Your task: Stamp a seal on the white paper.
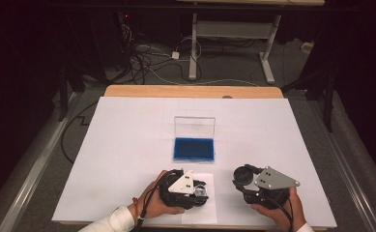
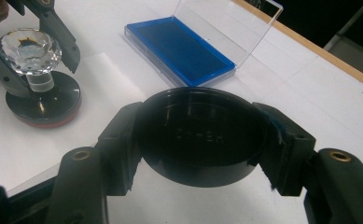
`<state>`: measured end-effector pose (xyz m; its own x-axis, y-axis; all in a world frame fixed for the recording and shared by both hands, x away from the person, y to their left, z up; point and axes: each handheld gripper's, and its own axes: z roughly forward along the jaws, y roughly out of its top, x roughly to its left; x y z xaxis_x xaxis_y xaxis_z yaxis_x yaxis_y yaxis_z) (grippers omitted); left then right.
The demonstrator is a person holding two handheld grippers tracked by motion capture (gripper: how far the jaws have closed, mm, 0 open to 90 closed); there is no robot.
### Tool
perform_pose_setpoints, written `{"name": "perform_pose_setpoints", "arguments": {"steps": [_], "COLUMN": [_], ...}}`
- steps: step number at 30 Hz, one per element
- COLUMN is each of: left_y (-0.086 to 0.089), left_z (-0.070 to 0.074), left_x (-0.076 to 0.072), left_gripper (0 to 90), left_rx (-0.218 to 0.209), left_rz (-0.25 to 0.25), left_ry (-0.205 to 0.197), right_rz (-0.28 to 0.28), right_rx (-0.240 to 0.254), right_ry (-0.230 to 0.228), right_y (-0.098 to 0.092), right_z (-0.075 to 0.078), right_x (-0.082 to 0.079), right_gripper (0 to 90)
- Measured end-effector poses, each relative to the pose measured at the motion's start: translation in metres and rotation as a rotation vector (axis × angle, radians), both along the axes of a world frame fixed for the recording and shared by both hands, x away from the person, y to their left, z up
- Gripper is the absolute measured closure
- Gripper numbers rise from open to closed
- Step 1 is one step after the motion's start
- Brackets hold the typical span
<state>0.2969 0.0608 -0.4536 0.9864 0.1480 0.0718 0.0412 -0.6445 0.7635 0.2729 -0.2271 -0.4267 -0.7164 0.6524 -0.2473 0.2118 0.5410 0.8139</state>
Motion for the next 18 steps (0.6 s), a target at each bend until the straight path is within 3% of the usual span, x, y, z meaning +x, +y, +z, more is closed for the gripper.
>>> {"name": "perform_pose_setpoints", "arguments": {"steps": [18], "left_y": [0.0053], "left_z": [-0.0035], "left_x": [0.0039], "left_gripper": [54.4], "left_rx": [0.022], "left_rz": [-0.018], "left_ry": [0.007], "right_rz": [0.001], "right_rx": [-0.004], "right_ry": [0.001], "right_y": [0.0], "right_z": [0.0], "right_x": [-0.0004], "right_gripper": [37.9]}}
